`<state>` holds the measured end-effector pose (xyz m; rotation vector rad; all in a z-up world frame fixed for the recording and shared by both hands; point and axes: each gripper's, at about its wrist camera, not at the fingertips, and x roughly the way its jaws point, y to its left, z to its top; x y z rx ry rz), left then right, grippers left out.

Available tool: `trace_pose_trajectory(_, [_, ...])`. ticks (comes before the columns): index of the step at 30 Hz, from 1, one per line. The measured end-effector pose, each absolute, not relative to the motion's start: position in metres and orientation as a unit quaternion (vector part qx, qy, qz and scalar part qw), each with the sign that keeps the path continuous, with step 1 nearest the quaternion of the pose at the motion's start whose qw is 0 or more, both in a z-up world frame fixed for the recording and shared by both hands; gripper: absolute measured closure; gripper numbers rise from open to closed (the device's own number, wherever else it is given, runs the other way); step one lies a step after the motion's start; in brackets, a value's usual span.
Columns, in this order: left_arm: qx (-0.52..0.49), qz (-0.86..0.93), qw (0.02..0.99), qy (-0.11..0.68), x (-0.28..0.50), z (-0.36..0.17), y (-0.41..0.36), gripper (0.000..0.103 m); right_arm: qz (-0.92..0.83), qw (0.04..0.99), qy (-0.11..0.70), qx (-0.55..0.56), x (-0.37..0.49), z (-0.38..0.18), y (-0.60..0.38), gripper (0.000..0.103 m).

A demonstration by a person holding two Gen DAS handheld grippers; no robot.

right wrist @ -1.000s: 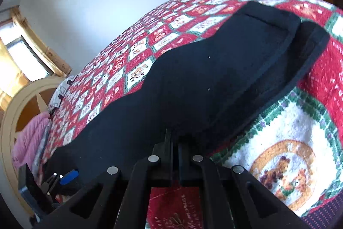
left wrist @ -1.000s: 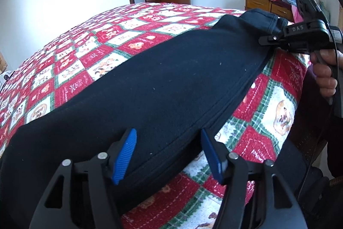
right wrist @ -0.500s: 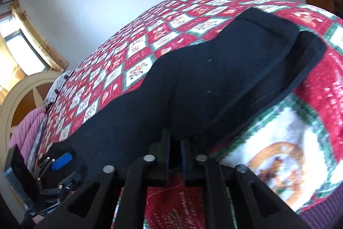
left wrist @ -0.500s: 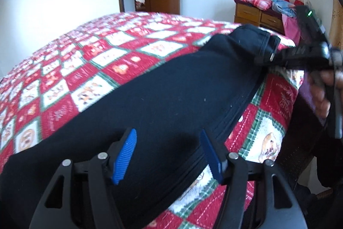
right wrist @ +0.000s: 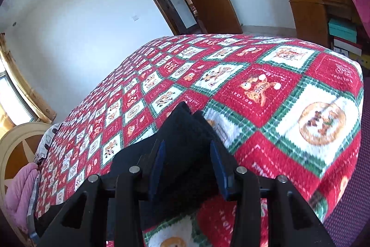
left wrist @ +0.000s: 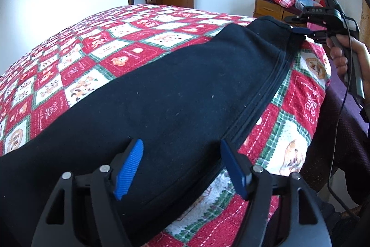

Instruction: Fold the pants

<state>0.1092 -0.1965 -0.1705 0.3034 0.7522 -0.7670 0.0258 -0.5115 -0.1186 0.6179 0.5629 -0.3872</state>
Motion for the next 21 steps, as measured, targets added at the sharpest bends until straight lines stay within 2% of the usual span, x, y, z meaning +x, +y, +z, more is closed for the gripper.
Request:
trace_pose_trajectory(2, [0.145, -0.364, 0.848, 0.356, 0.109, -0.17, -0.196, 0.028, -0.193, 0.887, 0.298, 0.296, 0.033, -0.122, -0.515, 0.061])
trace_pose_trajectory(4, [0.144, -0.364, 0.849, 0.356, 0.109, -0.171, -0.197, 0.027, -0.2, 0.882, 0.313, 0.289, 0.033, -0.124, -0.515, 0.067])
trace_pose_trajectory(10, [0.153, -0.365, 0.849, 0.351, 0.106, -0.173, -0.2, 0.022, -0.212, 0.878, 0.298, 0.308, 0.033, -0.124, -0.523, 0.071])
trace_pose_trajectory(11, [0.157, -0.364, 0.849, 0.349, 0.106, -0.173, -0.202, 0.021, -0.214, 0.879, 0.293, 0.31, 0.034, -0.125, -0.525, 0.078])
trace_pose_trajectory(12, [0.16, -0.364, 0.849, 0.348, 0.105, -0.174, -0.202, 0.021, -0.217, 0.878, 0.294, 0.309, 0.037, -0.126, -0.527, 0.092])
trace_pose_trajectory(13, [0.159, -0.364, 0.85, 0.347, 0.105, -0.174, -0.202, 0.021, -0.215, 0.878, 0.294, 0.312, 0.039, -0.127, -0.528, 0.096])
trace_pose_trajectory(17, [0.156, -0.368, 0.849, 0.345, 0.106, -0.174, -0.2, 0.021, -0.202, 0.887, 0.278, 0.307, 0.035, -0.124, -0.524, 0.098])
trace_pose_trajectory(21, [0.156, -0.369, 0.85, 0.343, 0.106, -0.175, -0.199, 0.02, -0.208, 0.904, 0.244, 0.282, 0.013, -0.098, -0.515, 0.098])
